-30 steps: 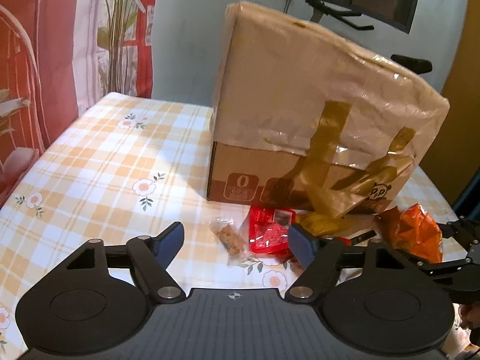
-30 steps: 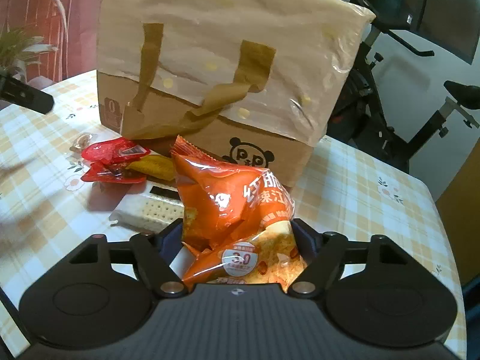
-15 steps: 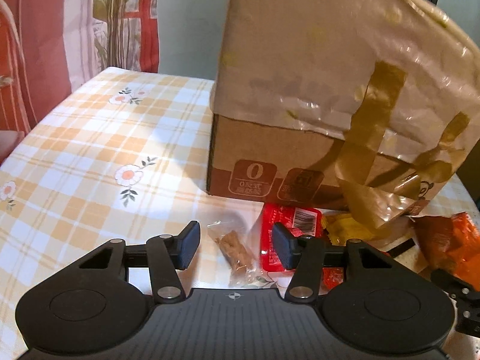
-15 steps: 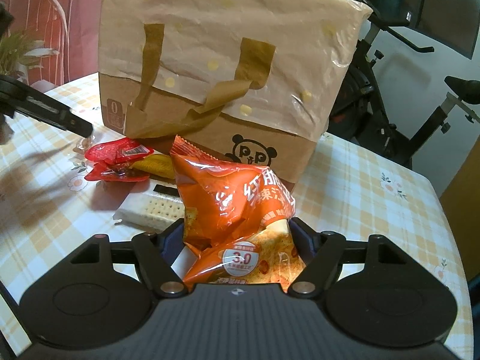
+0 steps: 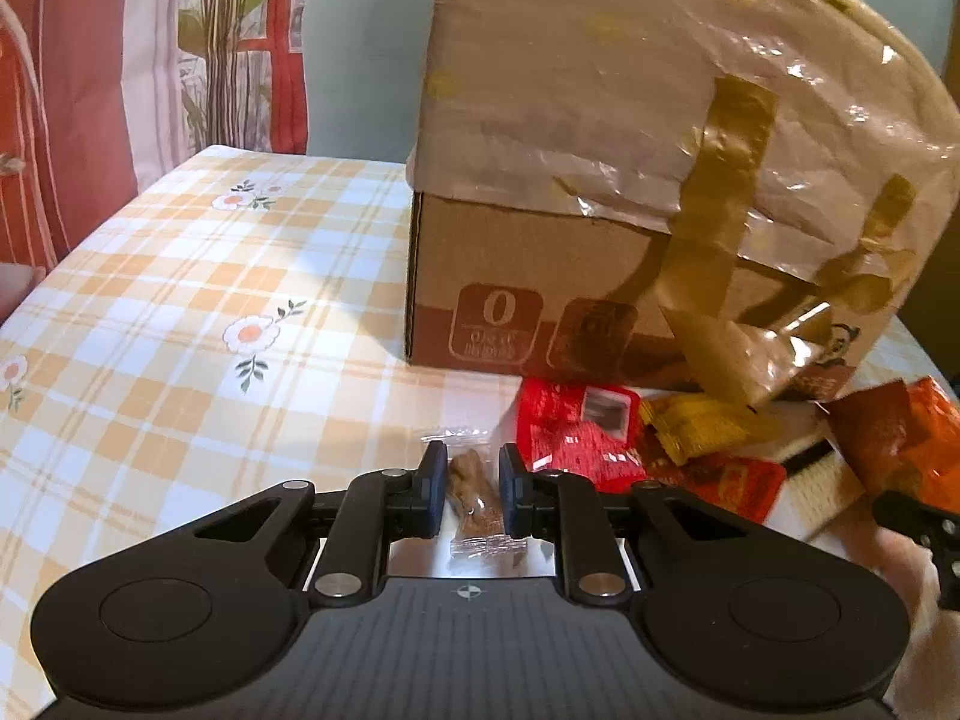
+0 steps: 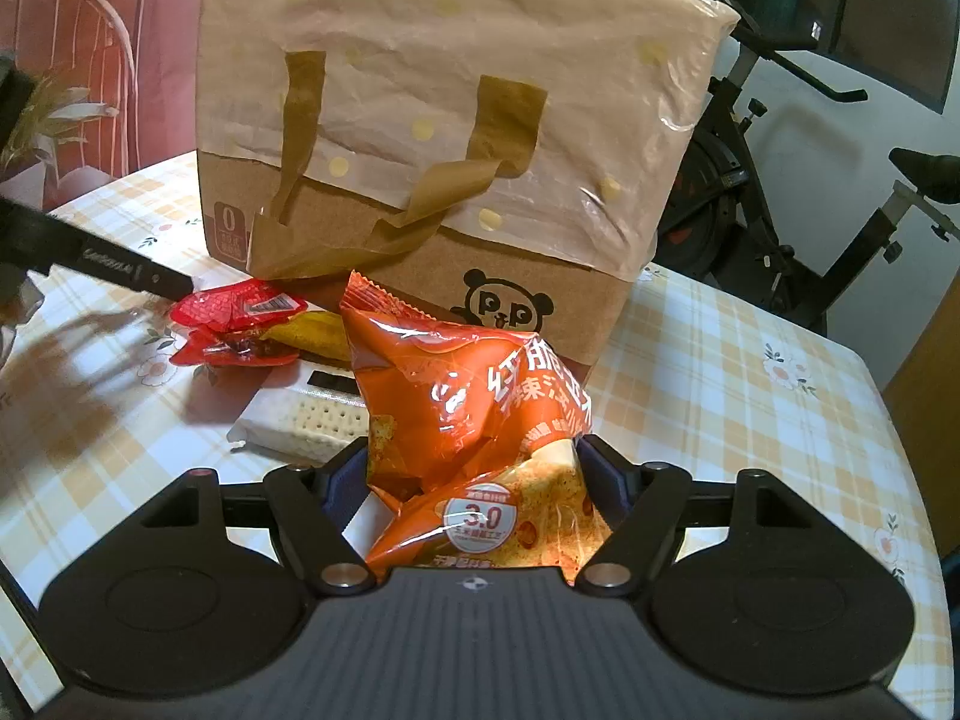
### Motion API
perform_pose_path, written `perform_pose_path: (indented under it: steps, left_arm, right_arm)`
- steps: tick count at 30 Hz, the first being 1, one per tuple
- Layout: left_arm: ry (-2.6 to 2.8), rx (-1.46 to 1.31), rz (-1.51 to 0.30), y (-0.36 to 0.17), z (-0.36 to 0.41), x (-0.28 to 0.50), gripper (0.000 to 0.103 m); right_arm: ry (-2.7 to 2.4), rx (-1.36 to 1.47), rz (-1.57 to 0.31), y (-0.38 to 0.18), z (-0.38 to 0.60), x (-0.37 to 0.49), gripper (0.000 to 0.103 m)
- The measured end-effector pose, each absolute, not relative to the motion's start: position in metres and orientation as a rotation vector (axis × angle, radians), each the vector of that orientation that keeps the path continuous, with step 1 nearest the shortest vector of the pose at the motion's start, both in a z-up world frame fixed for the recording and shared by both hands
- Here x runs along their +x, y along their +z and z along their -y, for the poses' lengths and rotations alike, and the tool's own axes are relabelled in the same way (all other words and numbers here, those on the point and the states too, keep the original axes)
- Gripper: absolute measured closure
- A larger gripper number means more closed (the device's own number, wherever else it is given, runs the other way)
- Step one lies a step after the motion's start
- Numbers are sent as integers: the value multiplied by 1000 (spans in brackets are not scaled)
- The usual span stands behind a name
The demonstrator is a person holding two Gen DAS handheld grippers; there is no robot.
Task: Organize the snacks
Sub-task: 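Close the left tool on the small clear packet of brown candy, then lift the chip bag and candy packet with both tools over the box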
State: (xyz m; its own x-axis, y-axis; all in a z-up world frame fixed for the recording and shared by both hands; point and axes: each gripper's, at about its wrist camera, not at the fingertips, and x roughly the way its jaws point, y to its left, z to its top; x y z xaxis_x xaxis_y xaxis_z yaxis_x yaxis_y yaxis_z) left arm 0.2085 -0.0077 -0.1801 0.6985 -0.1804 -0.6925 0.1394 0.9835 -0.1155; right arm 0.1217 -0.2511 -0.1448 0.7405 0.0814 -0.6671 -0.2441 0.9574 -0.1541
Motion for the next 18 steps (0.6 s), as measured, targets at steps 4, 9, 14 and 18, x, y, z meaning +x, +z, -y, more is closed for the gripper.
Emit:
perform_pose_path:
  steps: [4, 9, 14, 18]
  left_arm:
    - [-187, -73, -787, -180, 3, 203, 83]
    - [-175, -42, -796, -182, 6, 202, 80]
    - [-184, -22, -793, -182, 6, 200, 82]
    - [-169, -46, -801, -180, 1, 199, 83]
  right_arm:
    - [181, -240, -717, -145, 251, 122, 28]
    - [179, -238, -719, -144, 251, 122, 28]
    - [180, -229, -720, -144, 252, 121, 28]
    - [181, -218, -714, -144, 253, 120, 28]
